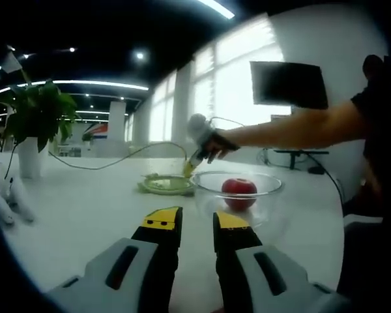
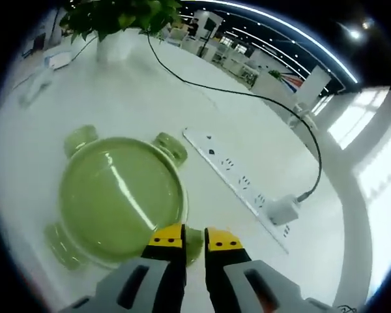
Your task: Open container latches remove lid place lid upside down on tabletop take tomato from container place on tabletop
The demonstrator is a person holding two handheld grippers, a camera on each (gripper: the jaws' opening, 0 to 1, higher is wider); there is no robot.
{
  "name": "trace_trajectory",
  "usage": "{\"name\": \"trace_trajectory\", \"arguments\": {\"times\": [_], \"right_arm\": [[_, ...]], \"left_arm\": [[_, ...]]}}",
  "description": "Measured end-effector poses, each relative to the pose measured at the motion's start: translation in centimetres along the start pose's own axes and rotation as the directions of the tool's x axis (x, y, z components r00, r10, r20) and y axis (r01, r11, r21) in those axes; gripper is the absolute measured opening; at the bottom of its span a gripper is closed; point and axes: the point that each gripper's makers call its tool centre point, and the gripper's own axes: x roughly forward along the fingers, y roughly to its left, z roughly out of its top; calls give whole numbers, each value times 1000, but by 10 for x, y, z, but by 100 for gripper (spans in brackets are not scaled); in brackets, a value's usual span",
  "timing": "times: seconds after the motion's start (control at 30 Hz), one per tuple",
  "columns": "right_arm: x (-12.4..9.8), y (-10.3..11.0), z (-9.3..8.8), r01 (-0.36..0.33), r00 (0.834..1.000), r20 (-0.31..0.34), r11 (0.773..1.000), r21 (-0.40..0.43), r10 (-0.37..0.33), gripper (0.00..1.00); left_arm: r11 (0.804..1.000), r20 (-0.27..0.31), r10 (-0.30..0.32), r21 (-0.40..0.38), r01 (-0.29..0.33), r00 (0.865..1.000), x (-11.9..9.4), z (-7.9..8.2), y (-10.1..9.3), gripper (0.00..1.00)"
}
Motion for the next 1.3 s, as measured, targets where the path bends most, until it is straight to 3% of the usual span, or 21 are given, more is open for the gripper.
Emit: {"name": "trace_trajectory", "arguments": {"times": [0.2,0.27,0.37,0.7,0.77,0.9,0.97,1.07,1.13,1.3], "right_arm": [[-8,0,0,9,1000,-2,1000,-13,-9,5],[-8,9,2,-41,999,18,999,6,40,5],[-15,12,1,-61,998,36,998,30,60,5],[-55,14,16,-60,992,117,997,41,55,5],[-67,16,24,-67,987,149,998,17,64,5],[-87,26,34,-123,975,190,991,53,111,5],[-97,32,32,-141,975,182,989,55,128,5],[-105,42,33,-138,968,206,989,-54,146,5],[-111,46,28,-141,969,200,989,-38,145,5],[-137,58,34,-183,939,302,983,20,168,5]], "left_arm": [[1000,-14,11,15,-11,1000,1,-3,1,20],[1000,-14,10,16,-10,1000,1,-3,1,20],[1000,-8,10,9,-9,1000,1,-2,2,20],[1000,-8,8,30,-8,1000,0,-2,0,21],[1000,-6,7,27,-7,1000,0,-2,0,21],[1000,-5,8,24,-8,1000,-1,-1,0,21],[1000,-4,9,25,-9,1000,-1,-1,-1,21],[1000,-4,12,26,-12,1000,-1,-1,-1,20],[999,-5,17,34,-16,1000,-1,-1,-1,20],[999,-3,18,31,-18,1000,-2,-1,-1,20]]}}
